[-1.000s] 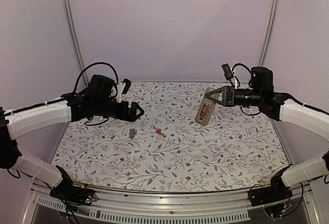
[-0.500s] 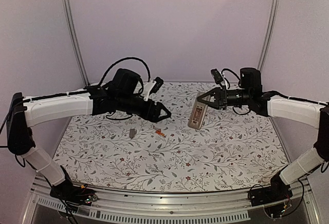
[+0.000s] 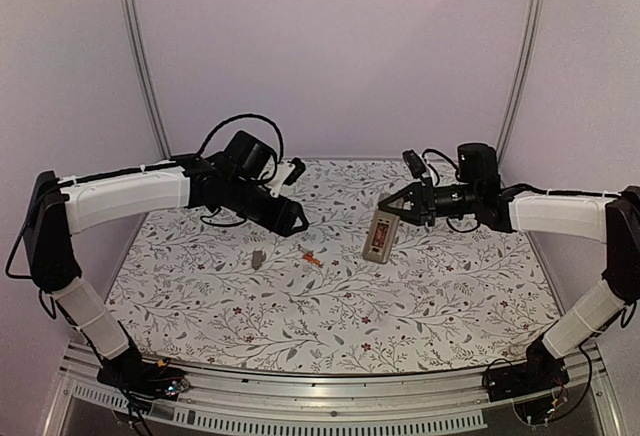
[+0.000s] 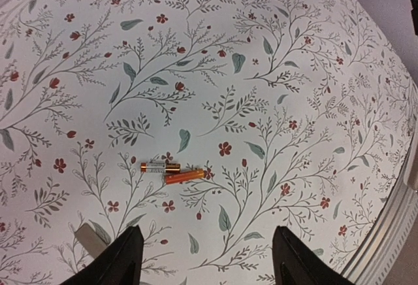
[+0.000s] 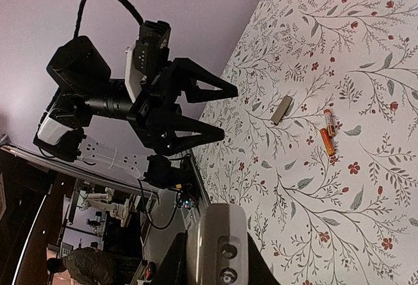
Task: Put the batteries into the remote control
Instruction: Pick up the battery from the center of the board.
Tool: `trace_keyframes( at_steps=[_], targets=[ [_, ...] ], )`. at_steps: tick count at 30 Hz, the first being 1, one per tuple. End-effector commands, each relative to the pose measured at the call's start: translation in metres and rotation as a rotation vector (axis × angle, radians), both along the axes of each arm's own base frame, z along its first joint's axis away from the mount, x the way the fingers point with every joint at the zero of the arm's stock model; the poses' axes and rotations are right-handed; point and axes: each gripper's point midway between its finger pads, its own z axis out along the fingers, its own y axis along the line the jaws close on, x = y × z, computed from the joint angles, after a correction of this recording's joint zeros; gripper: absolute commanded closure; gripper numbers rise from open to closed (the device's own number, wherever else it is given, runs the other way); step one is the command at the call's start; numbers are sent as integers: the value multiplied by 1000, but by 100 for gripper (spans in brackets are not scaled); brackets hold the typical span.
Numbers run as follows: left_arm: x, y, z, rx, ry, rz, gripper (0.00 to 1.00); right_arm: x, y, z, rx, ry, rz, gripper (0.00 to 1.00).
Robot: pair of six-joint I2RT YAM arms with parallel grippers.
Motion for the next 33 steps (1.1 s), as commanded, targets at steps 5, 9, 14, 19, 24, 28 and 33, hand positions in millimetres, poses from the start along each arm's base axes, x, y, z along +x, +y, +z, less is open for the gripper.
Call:
trace_keyframes(
  at_steps=[5, 9, 14, 19, 24, 28, 33],
  targets=[
    [-5, 8, -21, 78, 20, -41, 33, -24, 8, 8, 6, -158, 64, 100],
    [-4, 9, -28, 113, 16, -60, 35, -29, 7, 10, -6, -229, 62, 100],
    [-9, 12, -35, 231, -6, -207, 38, -26, 1, 5, -66, -285, 17, 100],
    [-13, 13, -45, 322, -83, -403, 39, -21, -2, -2, -89, -288, 2, 100],
    [-23, 8, -56, 372, -94, -606, 43, -9, -15, -8, -98, -272, -34, 100],
    [-23, -4, -59, 362, -122, -698, 47, -5, -23, -9, -105, -275, -60, 100],
    [-12, -16, -64, 388, -179, -780, 60, -3, -32, -14, -110, -259, -82, 100]
  ],
)
